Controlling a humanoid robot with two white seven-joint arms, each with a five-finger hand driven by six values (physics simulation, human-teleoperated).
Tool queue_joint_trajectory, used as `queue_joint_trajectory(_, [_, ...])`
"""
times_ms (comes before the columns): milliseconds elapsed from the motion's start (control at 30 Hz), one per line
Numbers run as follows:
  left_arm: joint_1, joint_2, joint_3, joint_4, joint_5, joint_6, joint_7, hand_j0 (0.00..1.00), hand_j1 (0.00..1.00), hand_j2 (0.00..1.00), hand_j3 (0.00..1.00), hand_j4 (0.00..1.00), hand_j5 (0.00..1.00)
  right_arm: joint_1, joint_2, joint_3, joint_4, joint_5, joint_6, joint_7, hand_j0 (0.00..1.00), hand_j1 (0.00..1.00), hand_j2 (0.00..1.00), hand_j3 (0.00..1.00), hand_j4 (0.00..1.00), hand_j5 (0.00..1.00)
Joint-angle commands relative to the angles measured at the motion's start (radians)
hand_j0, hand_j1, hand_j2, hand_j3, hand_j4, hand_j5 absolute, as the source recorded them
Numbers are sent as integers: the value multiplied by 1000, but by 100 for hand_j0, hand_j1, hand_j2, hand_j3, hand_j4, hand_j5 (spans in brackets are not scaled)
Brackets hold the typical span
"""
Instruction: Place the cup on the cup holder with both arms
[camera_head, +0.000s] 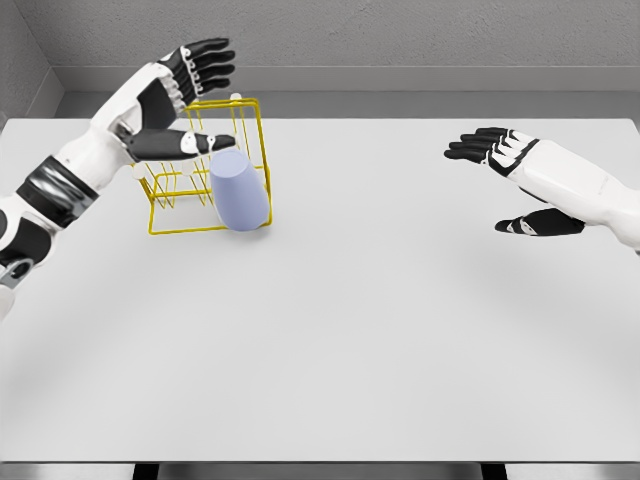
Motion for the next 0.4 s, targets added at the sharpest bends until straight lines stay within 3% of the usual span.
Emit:
queue_joint_trajectory(0, [6, 54, 1, -30, 5, -71, 2, 90, 90, 90, 90, 90, 90, 0, -2, 0, 0, -7, 2, -1, 100, 100, 100, 100, 100, 100])
queue_joint_trajectory(167, [83, 257, 3, -63, 34, -228, 2, 93, 93, 93, 93, 93, 93, 2, -2, 0, 1, -7, 2, -1, 100, 100, 100, 100, 100, 100])
queue_joint_trajectory(233, [92, 309, 3, -63, 56, -249, 2, 94, 94, 94, 94, 94, 94, 2, -2, 0, 1, -7, 2, -1, 100, 100, 100, 100, 100, 100])
queue_joint_trajectory(267, [103, 335, 3, -61, 57, -254, 2, 100, 100, 100, 100, 100, 100, 2, -2, 0, 1, -7, 2, -1, 100, 100, 100, 100, 100, 100])
queue_joint_trajectory(367, [115, 396, 6, -49, 57, -266, 3, 100, 100, 100, 100, 100, 100, 2, -2, 0, 1, -7, 2, -1, 100, 100, 100, 100, 100, 100])
